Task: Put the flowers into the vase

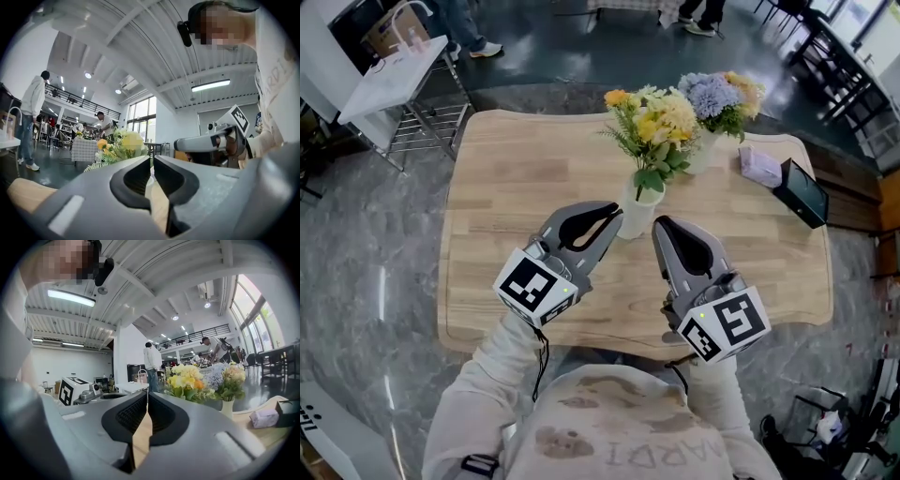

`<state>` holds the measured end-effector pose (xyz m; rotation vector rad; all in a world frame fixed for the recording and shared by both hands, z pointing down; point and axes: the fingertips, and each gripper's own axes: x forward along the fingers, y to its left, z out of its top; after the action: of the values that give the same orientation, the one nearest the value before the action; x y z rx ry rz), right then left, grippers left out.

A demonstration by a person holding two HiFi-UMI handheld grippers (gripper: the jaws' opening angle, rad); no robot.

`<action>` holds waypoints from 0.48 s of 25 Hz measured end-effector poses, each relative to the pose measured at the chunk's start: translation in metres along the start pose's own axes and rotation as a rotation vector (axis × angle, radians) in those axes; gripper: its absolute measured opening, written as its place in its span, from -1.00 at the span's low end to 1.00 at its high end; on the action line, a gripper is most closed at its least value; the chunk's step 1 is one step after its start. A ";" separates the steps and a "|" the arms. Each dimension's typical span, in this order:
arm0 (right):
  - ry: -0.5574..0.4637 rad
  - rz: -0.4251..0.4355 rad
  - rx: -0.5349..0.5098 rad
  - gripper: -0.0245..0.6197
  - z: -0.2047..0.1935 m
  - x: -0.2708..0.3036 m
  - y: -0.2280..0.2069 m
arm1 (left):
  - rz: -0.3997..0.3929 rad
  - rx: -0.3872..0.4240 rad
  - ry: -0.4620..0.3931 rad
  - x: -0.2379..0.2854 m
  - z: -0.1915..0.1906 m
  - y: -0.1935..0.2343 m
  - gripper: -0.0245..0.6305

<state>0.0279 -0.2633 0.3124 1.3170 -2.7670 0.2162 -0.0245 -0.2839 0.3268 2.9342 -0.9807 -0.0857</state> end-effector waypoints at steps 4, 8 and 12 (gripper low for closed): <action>-0.007 0.019 -0.011 -0.82 0.000 -0.002 0.018 | -0.005 -0.009 -0.006 -0.014 0.019 -0.018 -0.93; -0.016 0.032 -0.017 -0.83 -0.002 -0.006 0.035 | -0.016 0.006 0.004 -0.025 0.028 -0.038 -0.93; -0.024 0.048 -0.023 -0.84 0.000 -0.012 0.048 | -0.009 0.021 -0.001 -0.036 0.037 -0.054 -0.93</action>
<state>-0.0017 -0.2238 0.3064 1.2567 -2.8142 0.1724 -0.0233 -0.2202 0.2881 2.9581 -0.9739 -0.0772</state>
